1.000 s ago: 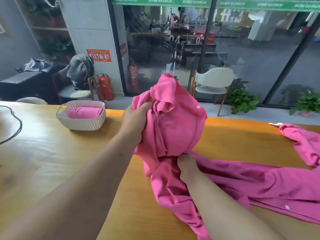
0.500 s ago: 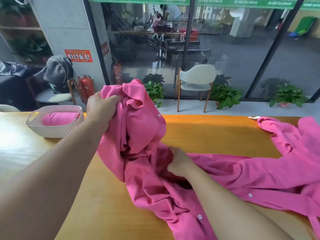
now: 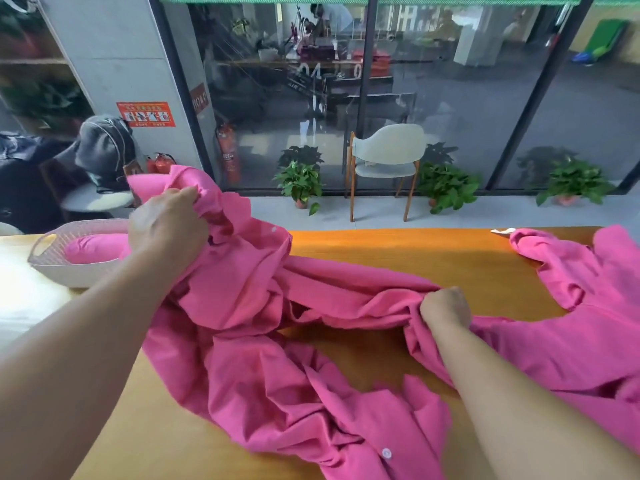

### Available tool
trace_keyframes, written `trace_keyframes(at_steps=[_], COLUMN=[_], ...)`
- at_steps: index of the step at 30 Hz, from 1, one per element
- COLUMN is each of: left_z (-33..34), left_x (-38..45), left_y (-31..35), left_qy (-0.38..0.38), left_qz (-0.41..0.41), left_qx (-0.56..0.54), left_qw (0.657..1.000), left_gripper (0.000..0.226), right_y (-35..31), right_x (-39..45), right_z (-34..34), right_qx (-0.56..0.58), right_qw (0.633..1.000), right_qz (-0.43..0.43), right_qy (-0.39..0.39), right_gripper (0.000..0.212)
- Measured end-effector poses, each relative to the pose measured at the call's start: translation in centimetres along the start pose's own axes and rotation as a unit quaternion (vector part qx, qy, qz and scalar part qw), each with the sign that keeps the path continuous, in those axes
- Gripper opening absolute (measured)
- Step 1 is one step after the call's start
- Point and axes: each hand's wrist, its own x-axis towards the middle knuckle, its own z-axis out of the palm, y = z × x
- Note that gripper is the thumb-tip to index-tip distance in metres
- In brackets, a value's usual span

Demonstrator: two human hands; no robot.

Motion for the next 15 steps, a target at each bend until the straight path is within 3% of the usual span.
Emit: trace_keyframes(at_steps=[3, 7, 11, 15], left_z=[1.5, 2.8, 3.6, 5.0], left_x=[-0.2, -0.7, -1.0, -1.6], left_y=[0.4, 1.7, 2.5, 4.1], left_qy=[-0.026, -0.060, -0.085, -0.132], left_qz=[0.026, 0.054, 0.049, 0.035], left_qx=[-0.003, -0.037, -0.114, -0.204], left_qw=[0.999, 0.996, 0.989, 0.969], left_gripper=[0.029, 0.003, 0.021, 0.028], right_y=[-0.5, -0.7, -1.2, -0.5], right_x=[1.2, 1.7, 2.6, 4.5], right_z=[-1.1, -1.8, -2.5, -4.6], right_qx=[0.038, -0.002, 0.008, 0.023], right_qw=[0.999, 0.999, 0.996, 0.994], right_qz=[0.011, -0.031, -0.051, 0.010], right_qy=[0.028, 0.041, 0.069, 0.105], right_gripper=[0.036, 0.031, 0.030, 0.032])
